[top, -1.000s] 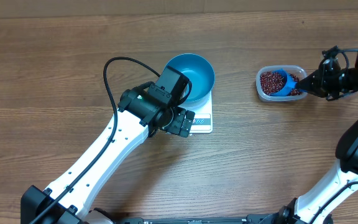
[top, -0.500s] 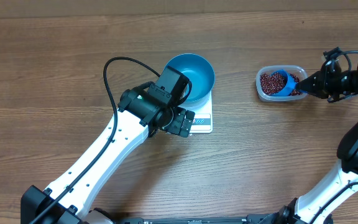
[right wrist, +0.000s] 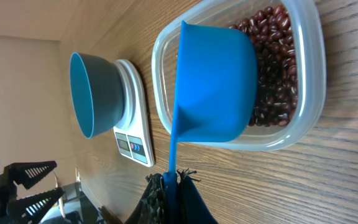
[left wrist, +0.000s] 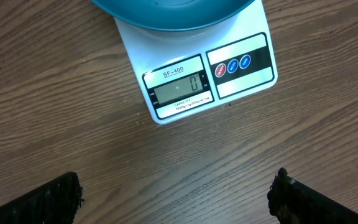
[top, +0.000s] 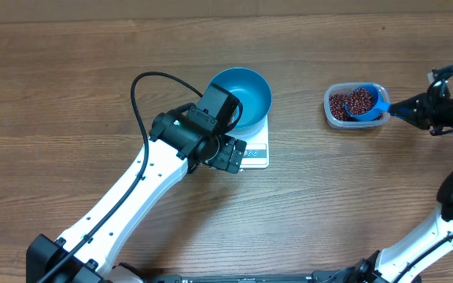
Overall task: Scoop item into bowl and weigh 150g on scale
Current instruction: 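Lift the filled scoop out of the tub with the right gripper, then carry the filled scoop left over the teal bowl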
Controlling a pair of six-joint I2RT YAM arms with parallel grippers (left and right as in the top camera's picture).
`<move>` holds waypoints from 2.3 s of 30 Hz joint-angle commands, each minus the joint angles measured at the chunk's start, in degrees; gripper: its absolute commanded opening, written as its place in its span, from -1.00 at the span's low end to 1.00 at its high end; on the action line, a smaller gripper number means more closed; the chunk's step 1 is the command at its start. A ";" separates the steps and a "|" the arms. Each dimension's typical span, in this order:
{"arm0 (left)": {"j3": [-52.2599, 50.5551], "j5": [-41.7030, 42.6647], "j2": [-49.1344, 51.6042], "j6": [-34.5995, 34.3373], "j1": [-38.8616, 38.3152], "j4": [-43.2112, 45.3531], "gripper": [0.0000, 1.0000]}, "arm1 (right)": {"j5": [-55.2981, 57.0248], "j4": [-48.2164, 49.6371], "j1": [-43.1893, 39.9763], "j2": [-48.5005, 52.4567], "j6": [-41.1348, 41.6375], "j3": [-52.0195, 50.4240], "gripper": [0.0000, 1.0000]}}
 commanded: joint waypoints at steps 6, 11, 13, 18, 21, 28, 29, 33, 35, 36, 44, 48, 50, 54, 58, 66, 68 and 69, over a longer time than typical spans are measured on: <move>0.33 0.44 -1.40 -0.15 0.24 0.07 0.99 | -6.45 -0.46 -1.53 0.17 -1.64 -0.31 -0.93; 0.33 0.44 -1.40 -0.15 0.24 0.07 0.99 | -8.07 -1.38 -1.53 0.17 -1.62 -0.31 -0.93; 0.33 0.44 -1.40 -0.15 0.24 0.07 0.99 | -9.81 -1.88 -1.57 0.17 -1.64 -0.31 -0.93; 0.33 0.44 -1.40 -0.15 0.24 0.07 0.99 | -12.63 -2.84 -1.57 0.17 -1.66 -0.31 -0.93; 0.33 0.42 -1.40 -0.13 0.24 0.07 0.99 | -14.21 -3.26 -1.57 0.17 -1.64 -0.31 -0.93; 0.33 0.44 -1.40 -0.15 0.24 0.07 0.99 | -15.21 -4.33 -0.63 0.17 -1.66 -0.31 -0.93; 0.33 0.44 -1.40 -0.15 0.24 0.07 0.99 | -15.23 -4.35 -0.11 0.15 -1.66 -0.31 -0.93; 0.33 0.44 -1.40 -0.15 0.24 0.07 0.99 | -16.83 -4.33 2.86 0.15 -1.68 -0.28 -0.93; 0.33 0.44 -1.40 -0.13 0.24 0.07 0.99 | -19.12 -4.24 4.94 0.15 -1.95 -0.20 -0.93; 0.33 0.44 -1.40 -0.15 0.24 0.07 0.99 | -20.57 -4.33 5.92 0.15 -2.84 -0.17 -0.93; 0.33 0.44 -1.40 -0.15 0.24 0.07 0.99 | -27.65 -2.58 15.91 0.09 -4.44 0.70 -0.93; 0.33 0.44 -1.40 -0.15 0.24 0.07 0.99 | -27.61 -0.68 22.86 0.09 -4.39 2.64 -0.93; 0.33 0.44 -1.40 -0.13 0.24 0.07 0.99 | -27.58 1.55 25.53 0.09 -3.61 2.99 -0.93; 0.33 0.44 -1.40 -0.13 0.24 0.07 0.99 | -26.93 7.48 29.35 0.09 -0.66 3.34 -0.93; 0.33 0.44 -1.40 -0.13 0.24 0.07 0.99 | -25.38 12.66 31.87 0.04 -0.02 3.63 -0.93; 0.33 0.44 -1.40 -0.15 0.24 0.07 0.99 | -15.10 20.76 35.91 0.02 6.60 6.16 -0.93; 0.33 0.44 -1.40 -0.15 0.24 0.07 0.99 | -14.16 21.07 36.46 0.00 6.60 7.15 -0.93; 0.33 0.44 -1.40 -0.15 0.24 0.07 0.99 | -13.64 21.09 36.54 -0.04 6.58 7.74 -0.93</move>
